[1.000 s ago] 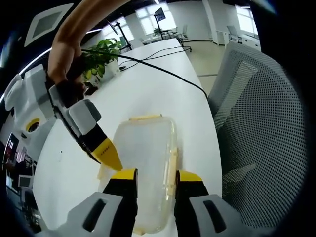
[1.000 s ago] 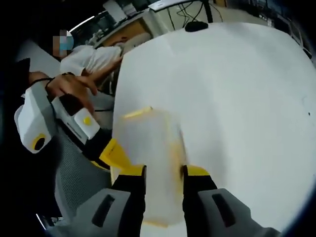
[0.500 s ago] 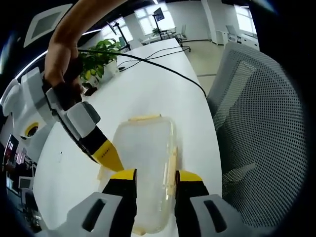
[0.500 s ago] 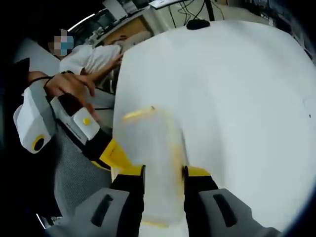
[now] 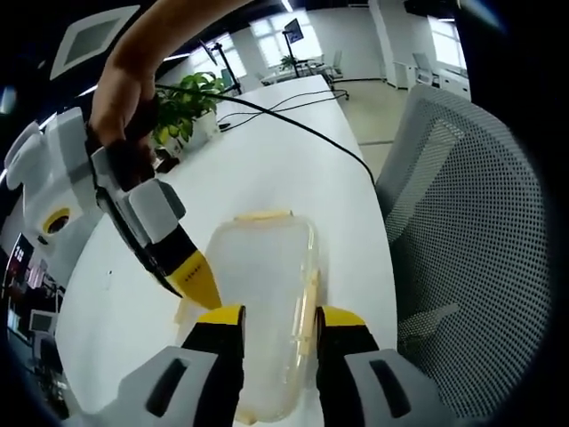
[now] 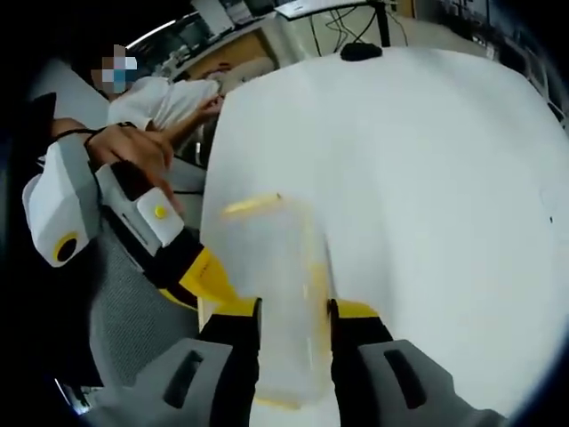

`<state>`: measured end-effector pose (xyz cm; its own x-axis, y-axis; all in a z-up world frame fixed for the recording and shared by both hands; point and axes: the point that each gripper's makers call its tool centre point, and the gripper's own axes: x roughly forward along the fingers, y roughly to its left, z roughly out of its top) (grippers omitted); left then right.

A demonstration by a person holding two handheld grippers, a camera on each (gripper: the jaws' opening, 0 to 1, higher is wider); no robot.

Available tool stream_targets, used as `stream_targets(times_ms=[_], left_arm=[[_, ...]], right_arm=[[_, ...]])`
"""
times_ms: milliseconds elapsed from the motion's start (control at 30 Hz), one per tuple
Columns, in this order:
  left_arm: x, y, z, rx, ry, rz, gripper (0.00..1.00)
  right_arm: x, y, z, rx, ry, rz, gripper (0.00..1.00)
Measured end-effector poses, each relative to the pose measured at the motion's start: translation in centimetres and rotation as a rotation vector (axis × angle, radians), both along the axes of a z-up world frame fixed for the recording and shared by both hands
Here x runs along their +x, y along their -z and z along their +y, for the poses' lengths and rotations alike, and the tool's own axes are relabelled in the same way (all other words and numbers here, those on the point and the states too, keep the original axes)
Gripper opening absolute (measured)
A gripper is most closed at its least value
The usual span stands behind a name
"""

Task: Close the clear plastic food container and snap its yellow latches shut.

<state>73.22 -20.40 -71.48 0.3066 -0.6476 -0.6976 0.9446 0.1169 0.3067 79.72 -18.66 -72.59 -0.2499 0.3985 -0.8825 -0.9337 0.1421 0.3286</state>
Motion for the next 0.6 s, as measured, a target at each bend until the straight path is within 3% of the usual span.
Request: stream_targets(times_ms=[600], left_arm=[[0.3, -0.7, 1.1, -0.035, -0.083, 0.041, 0.36]], right_arm=[[0.2, -1.8, -0.7, 0.07, 0.016, -0.077, 0.29]])
